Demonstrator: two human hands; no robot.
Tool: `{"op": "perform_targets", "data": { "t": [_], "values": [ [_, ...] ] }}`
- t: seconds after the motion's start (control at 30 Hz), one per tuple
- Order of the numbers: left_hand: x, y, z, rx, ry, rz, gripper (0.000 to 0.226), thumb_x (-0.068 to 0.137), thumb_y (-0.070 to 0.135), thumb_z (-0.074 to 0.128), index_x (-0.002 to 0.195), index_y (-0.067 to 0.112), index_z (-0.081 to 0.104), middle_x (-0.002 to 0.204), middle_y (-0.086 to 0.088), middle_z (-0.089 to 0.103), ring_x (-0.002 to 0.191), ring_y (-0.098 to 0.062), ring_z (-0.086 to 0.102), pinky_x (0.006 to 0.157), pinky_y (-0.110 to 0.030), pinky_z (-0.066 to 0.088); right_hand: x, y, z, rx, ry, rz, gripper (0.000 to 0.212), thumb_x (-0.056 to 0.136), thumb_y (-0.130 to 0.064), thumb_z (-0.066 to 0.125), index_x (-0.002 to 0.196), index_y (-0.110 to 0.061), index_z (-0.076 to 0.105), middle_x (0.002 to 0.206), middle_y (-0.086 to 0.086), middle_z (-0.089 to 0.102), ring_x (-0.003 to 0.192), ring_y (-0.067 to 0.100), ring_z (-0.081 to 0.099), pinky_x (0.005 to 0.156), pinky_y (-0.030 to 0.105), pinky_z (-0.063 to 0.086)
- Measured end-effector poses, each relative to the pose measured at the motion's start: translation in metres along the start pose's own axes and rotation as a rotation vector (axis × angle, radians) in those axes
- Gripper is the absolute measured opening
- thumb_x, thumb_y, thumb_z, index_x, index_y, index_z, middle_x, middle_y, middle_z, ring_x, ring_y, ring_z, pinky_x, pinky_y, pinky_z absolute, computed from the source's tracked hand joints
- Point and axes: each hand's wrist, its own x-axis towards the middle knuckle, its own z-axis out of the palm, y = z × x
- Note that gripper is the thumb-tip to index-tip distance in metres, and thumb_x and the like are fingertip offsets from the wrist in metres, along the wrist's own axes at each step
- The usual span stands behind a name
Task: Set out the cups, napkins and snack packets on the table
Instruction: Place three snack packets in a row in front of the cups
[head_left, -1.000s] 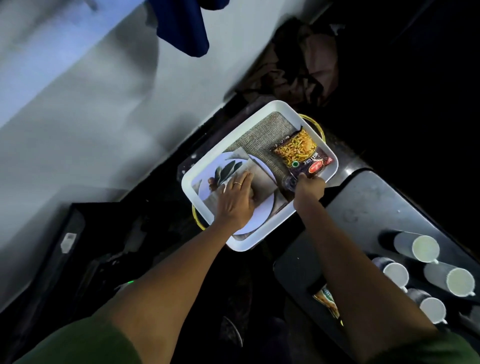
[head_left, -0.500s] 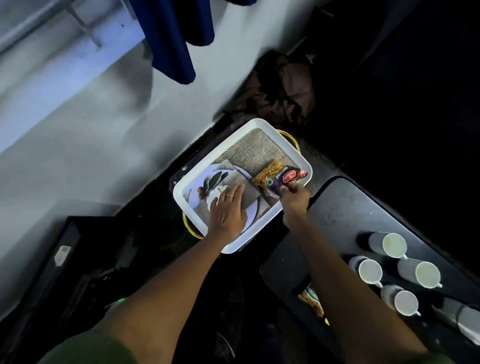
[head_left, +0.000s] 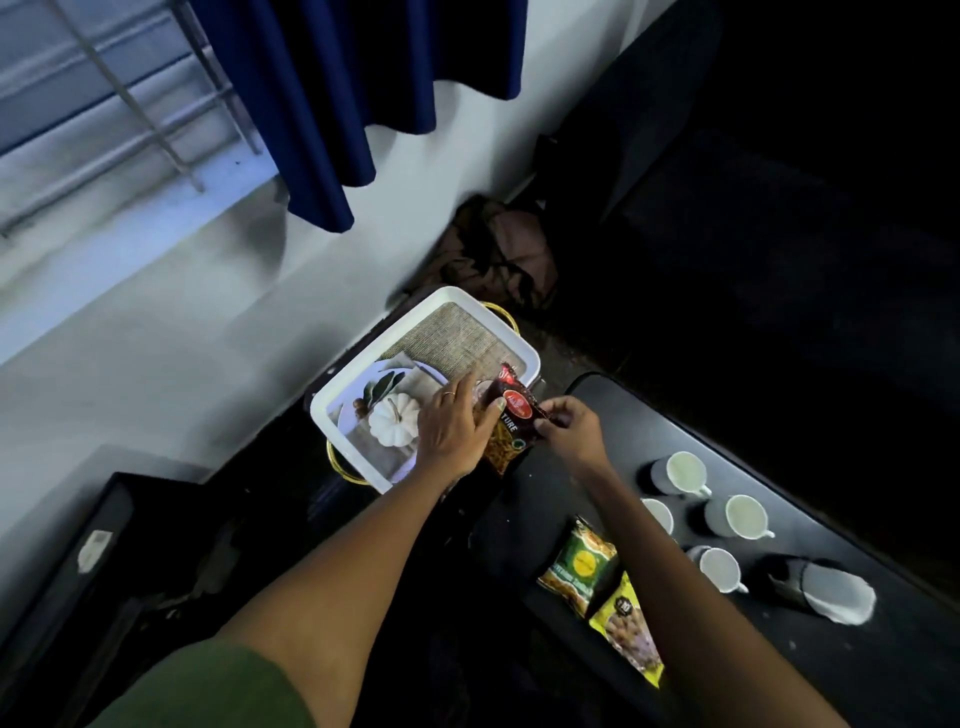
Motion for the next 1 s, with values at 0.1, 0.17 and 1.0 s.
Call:
{"op": "perform_targets", "data": {
  "t": [0.1,0.17,1.0],
  "values": [
    [-0.01,0.016,0.004,-0.079,-0.006,-0.024,0.058,0.093,0.057,0.036,0.141,0.025,0.035,0.138,-0.008,0.051,0.125,-0.028,0.048,0.106,-0.045,0.034,-0.015,-0.008,-0.02,0.055,-0.031,-0.02,0.033,0.082,0.015,0.057,0.075,-0.017,0.054,0.073,0.001,0.062,0.056,-0.002,0.061,0.055,0.013,0.051],
    [-0.016,0.023,0.007,-0.144,-0.007,-0.051,0.061,0.088,0.067,0.033,0.134,0.028,0.041,0.125,-0.008,0.06,0.112,-0.027,0.058,0.098,-0.041,0.043,-0.021,-0.013,-0.032,0.084,-0.051,-0.027,0.032,0.082,0.017,0.055,0.076,-0.014,0.054,0.074,0.004,0.062,0.054,-0.002,0.062,0.056,0.015,0.053],
    [-0.069,0.115,0.051,-0.324,0.289,-0.194,0.045,0.084,0.068,0.044,0.076,0.027,0.058,0.07,0.01,0.054,0.072,-0.016,0.051,0.059,-0.027,0.032,-0.088,0.022,-0.119,0.429,-0.407,0.186,0.061,0.061,-0.029,0.084,0.113,-0.011,0.057,0.096,0.003,0.07,0.08,0.018,0.067,0.062,0.031,0.054]
  ]
}}
